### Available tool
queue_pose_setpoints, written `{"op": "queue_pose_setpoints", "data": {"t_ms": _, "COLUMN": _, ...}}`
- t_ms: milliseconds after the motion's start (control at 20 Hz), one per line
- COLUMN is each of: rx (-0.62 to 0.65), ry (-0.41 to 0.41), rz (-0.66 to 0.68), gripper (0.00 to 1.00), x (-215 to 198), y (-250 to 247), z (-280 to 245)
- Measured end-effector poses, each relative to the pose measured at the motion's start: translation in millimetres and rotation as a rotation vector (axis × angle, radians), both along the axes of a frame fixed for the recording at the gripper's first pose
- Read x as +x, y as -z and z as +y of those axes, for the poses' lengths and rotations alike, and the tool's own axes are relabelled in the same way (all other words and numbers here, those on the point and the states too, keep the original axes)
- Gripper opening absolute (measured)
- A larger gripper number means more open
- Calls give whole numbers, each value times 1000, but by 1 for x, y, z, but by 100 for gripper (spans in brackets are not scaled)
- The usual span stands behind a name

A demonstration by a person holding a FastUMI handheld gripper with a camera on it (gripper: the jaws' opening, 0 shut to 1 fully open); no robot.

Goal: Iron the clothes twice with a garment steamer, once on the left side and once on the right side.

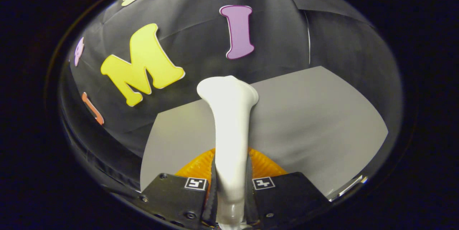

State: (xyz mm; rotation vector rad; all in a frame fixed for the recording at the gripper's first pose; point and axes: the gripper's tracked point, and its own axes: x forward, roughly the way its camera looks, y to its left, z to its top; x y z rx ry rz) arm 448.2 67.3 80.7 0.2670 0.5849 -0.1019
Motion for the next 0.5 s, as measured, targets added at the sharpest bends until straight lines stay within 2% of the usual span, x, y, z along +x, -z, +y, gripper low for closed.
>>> {"op": "queue_pose_setpoints", "data": {"t_ms": 300, "rx": -56, "ry": -10, "rz": -192, "gripper": 32, "x": -29, "y": -40, "z": 6}}
{"op": "queue_pose_setpoints", "data": {"t_ms": 500, "rx": -57, "ry": -6, "rz": -271, "gripper": 32, "x": -62, "y": -58, "z": 7}}
